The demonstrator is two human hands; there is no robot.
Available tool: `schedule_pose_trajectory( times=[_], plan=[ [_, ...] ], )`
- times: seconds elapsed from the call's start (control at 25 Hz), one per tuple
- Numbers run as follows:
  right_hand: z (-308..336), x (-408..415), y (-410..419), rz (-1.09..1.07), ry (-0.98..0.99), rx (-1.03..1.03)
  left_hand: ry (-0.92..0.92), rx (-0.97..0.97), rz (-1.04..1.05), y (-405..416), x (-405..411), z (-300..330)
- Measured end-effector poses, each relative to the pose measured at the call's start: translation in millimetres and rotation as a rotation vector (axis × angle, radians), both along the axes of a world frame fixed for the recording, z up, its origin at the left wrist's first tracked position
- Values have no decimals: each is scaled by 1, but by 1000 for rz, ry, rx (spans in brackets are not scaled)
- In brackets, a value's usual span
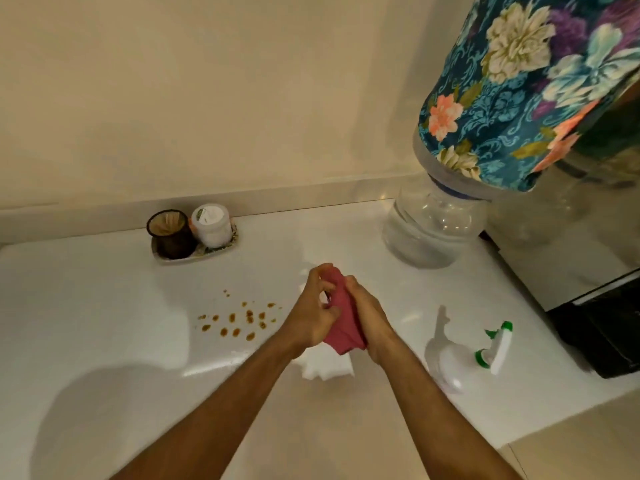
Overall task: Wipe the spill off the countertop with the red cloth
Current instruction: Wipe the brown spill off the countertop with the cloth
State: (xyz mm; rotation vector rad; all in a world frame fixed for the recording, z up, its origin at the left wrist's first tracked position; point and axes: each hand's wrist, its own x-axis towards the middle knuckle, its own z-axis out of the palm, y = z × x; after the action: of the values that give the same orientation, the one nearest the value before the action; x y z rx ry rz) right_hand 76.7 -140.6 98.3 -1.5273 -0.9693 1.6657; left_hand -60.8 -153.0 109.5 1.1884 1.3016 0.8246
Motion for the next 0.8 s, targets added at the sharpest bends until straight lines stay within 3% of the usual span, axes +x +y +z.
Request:
schedule_pose_trajectory(
  times=[0.12, 0.24, 0.36, 0.44, 0.52, 0.68, 0.8],
  plan=[
    [-12, -22, -29, -48, 178, -205, -18, -34, -95, -33, -29, -7],
    [-24, -44, -43, -127, 112, -121, -43, -70, -151, -60, -67, -26],
    [-47, -58, -39, -186, -126, 37, 153, -16, 38, -84, -115, -58],
    [-70, -65, -40, 19, -547, 143, 363, 27, 162, -100, -153, -86],
    [-93, -76, -47, 205, -936, 190, 574, 12, 155, -114, -190, -114],
    [-123, -88, -51, 325, -1062, 327, 900, -14, 89, -125, -247, -152],
    [-151, -79, -41, 324, -1139, 352, 1001, -4, 71, -114, -277, -174]
  ],
)
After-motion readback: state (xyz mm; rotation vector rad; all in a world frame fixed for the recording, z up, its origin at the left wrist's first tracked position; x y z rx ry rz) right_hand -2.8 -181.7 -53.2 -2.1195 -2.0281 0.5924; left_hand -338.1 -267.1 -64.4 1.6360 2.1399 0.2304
